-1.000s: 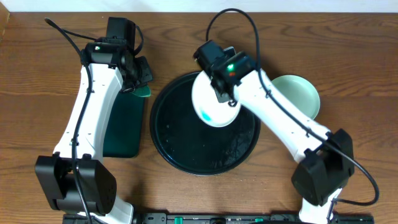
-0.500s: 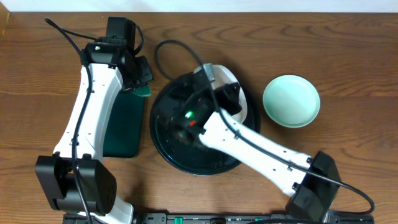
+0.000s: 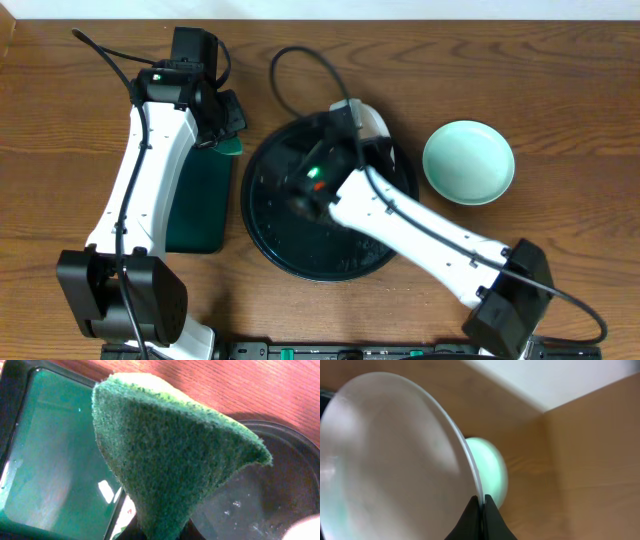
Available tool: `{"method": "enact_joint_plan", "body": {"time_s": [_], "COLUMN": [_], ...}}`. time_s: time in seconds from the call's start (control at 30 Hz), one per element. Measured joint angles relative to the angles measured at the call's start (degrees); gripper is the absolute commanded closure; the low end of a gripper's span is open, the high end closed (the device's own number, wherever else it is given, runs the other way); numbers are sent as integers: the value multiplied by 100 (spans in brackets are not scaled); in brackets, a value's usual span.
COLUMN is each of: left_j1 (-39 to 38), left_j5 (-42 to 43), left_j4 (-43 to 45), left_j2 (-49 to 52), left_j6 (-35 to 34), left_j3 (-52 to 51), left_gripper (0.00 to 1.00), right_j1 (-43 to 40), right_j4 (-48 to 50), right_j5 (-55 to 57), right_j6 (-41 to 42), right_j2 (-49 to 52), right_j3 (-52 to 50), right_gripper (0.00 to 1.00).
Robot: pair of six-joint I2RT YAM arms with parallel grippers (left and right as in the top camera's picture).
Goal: Clean dirty plates on tray and stack at the side
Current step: 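Lift the pink-white plate with the right gripper and tilt it, then lower the pink-white plate onto the green plate stack and release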
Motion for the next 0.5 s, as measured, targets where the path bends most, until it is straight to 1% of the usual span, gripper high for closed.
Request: {"method": "enact_joint_plan", "body": {"time_s": [0.07,0.13,0.2,0.3,0.33,0.4,0.43,0.5], "left_j1": [0,0,0,0,0,0,0,0], "left_j5": [-2,-2,-2,0,-2,-2,-2,-2], "left_j4": [2,0,0,0,0,2,0,-2], "left_j2": [0,0,0,0,0,0,0,0], "left_j6": [0,2,2,0,2,0,2,0], "left_j3": [0,0,0,0,0,0,0,0], "left_gripper": [93,93,93,93,93,93,93,93], "right_j1": [-289,-614,-933,-1436,-1718,-2083,-2450,-3018], "right_j4": [442,861,1088,1248,1276,1283,1276,1281], "right_j5": [-756,-1744,-2621,-3901,-4557,-5263,-5711,-6151], "right_j6": [-522,-1067,-1502,-2087,-2345,-2581,-2730,-2850], "right_j2": [-7,-15,-15,-26,-50,-107,-192,-341], "right_j3": [0,-2,-2,-2,-2,-2,-4,-4], "right_gripper": [99,99,99,99,99,99,99,99]}}
